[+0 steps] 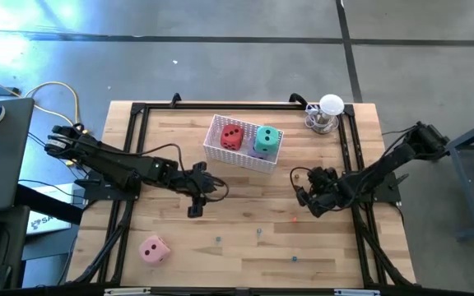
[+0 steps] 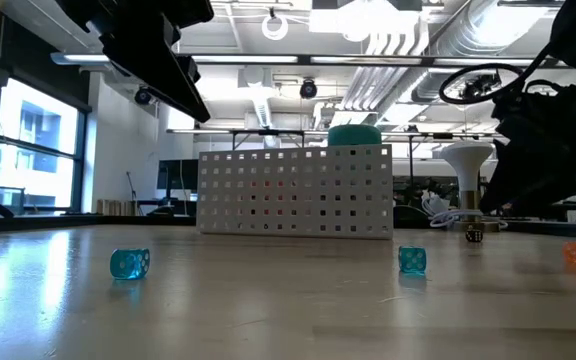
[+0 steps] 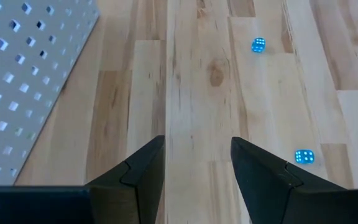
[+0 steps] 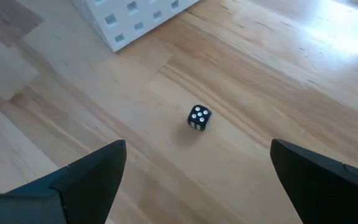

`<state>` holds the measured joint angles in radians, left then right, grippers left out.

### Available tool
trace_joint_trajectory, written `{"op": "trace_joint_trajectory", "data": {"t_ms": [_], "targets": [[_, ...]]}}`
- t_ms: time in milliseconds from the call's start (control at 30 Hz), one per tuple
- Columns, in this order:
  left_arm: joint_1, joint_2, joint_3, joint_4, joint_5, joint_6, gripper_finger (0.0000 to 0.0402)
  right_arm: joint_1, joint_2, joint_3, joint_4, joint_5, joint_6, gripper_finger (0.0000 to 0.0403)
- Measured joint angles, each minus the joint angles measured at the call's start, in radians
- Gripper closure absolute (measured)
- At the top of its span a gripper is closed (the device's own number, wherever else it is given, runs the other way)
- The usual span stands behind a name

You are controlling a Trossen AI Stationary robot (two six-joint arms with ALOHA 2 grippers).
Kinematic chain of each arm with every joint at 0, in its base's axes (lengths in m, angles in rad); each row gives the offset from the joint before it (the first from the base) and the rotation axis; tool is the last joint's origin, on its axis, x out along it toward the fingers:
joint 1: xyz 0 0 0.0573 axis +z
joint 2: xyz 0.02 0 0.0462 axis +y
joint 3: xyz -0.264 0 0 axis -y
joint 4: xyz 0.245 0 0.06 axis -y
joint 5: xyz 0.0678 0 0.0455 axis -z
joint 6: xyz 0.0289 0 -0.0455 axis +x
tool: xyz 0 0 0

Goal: Pick & Place Dice
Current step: Put the small black die into the white bin

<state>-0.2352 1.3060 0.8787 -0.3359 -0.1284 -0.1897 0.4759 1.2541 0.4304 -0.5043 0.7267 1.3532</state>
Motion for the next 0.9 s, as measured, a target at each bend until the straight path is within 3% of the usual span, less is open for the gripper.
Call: {"op": "trace_joint_trajectory", "data": {"t_ms": [467,900], "targets": [[-0.063,0.092,-0.031,0.237,-0.003,-0.013,0.0226,-0.003,0.139,-0.001,0.157,0.007,-0.068,0.0014],[-0.124,0.211,-0.032,0.393,-0.004,0.07,0.0226,-0.107,0.228,0.003,0.186,-0.009,-0.039,0.0015]]}}
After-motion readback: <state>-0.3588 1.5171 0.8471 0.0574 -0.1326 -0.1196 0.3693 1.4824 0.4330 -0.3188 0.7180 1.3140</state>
